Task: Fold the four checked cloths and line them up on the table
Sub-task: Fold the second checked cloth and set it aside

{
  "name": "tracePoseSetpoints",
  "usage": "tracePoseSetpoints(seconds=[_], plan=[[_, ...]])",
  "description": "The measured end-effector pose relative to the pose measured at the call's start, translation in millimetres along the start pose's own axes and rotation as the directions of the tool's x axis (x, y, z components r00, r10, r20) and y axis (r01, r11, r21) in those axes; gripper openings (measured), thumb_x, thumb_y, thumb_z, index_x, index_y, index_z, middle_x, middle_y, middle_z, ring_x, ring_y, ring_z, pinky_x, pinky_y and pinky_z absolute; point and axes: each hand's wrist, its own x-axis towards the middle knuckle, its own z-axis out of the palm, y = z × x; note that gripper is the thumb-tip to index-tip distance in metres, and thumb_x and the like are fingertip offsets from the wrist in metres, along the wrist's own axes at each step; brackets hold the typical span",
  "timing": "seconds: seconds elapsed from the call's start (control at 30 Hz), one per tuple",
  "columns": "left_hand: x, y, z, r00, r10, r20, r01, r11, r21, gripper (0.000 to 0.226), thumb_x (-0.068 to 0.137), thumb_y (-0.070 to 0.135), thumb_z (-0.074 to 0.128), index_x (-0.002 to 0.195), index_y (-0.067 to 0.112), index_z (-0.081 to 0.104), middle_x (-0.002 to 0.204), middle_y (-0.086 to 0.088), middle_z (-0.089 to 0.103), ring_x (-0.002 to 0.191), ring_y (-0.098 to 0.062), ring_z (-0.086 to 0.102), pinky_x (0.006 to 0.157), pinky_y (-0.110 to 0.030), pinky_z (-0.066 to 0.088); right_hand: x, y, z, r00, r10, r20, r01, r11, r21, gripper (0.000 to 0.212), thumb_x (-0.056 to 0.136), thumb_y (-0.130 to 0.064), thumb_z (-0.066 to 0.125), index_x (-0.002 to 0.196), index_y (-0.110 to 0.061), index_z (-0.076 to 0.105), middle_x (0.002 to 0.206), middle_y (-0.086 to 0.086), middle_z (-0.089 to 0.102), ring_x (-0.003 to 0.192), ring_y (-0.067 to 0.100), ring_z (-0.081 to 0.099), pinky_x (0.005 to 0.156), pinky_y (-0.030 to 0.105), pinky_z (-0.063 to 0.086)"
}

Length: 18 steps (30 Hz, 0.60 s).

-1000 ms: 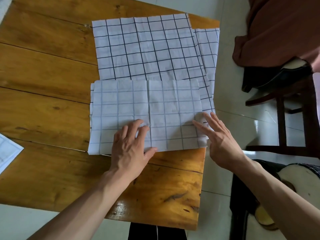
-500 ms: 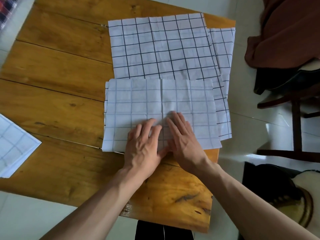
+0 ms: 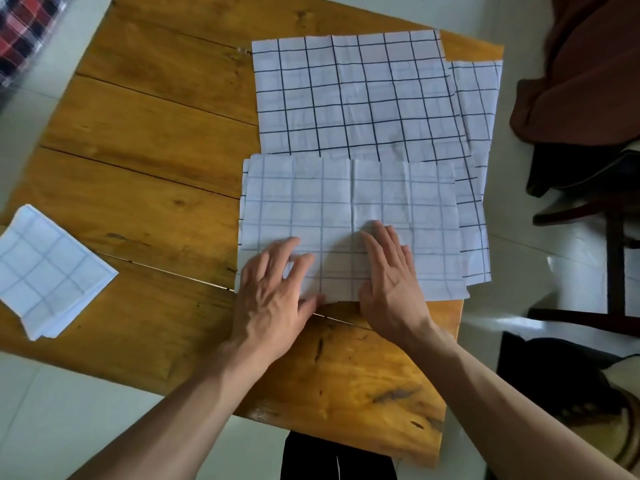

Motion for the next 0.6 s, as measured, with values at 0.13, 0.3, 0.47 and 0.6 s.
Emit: tracePoseSetpoints(seconds=[0.13,0.3,0.47,0.6], plan=[[-5.7,-2.4,0.0,1.000,-0.015,-0.020,0.015,1.000,-0.013,0.051,0.083,0.042,0.067,0.130,0.026,0.055,0.149,-0.004,0.041,0.131,-0.026,0.042,0.104,-0.044,0.038,3.4,-5.3,7.8,0.998,0.031,0.053,-0.023,0.991,-0.135,0.096,0.092,-0.056,0.051,0.156,-0.021,-0.012,0.161,0.001,-0.027,0.147,0.019,-0.028,0.120,0.042,-0.014],[-11.7,-9.8,-2.3,0.998,-0.056,-0.009,0.055,0.998,-0.036,0.048,0.086,0.033,0.066,0.131,0.027,0.054,0.151,-0.004,0.038,0.135,-0.026,0.038,0.097,-0.045,0.041,3.8,-1.1,6.0,0.996,0.031,0.086,-0.015,0.984,-0.178,0.104,0.089,-0.065,0.049,0.152,-0.026,-0.023,0.155,-0.003,-0.038,0.143,0.016,-0.036,0.117,0.038,-0.019],[-21.8,-29.2,-9.1,0.994,-0.098,0.044,0.098,0.995,-0.007,0.052,0.087,0.025,0.065,0.137,0.028,0.049,0.158,-0.002,0.030,0.142,-0.026,0.031,0.096,-0.046,0.041,4.0,-3.6,4.5,0.994,0.042,0.100,-0.022,0.982,-0.188,0.103,0.089,-0.065,0.048,0.152,-0.026,-0.024,0.154,-0.004,-0.040,0.142,0.015,-0.037,0.117,0.038,-0.019],[-27.3,-41.2,-12.5,0.989,-0.137,0.047,0.137,0.990,-0.011,0.060,0.083,0.014,0.067,0.138,0.029,0.048,0.157,-0.002,0.031,0.140,-0.027,0.033,0.097,-0.048,0.039,4.3,-4.3,3.1,0.992,0.056,0.114,-0.033,0.981,-0.190,0.103,0.090,-0.064,0.049,0.152,-0.026,-0.025,0.154,-0.004,-0.041,0.141,0.014,-0.038,0.119,0.039,-0.018]])
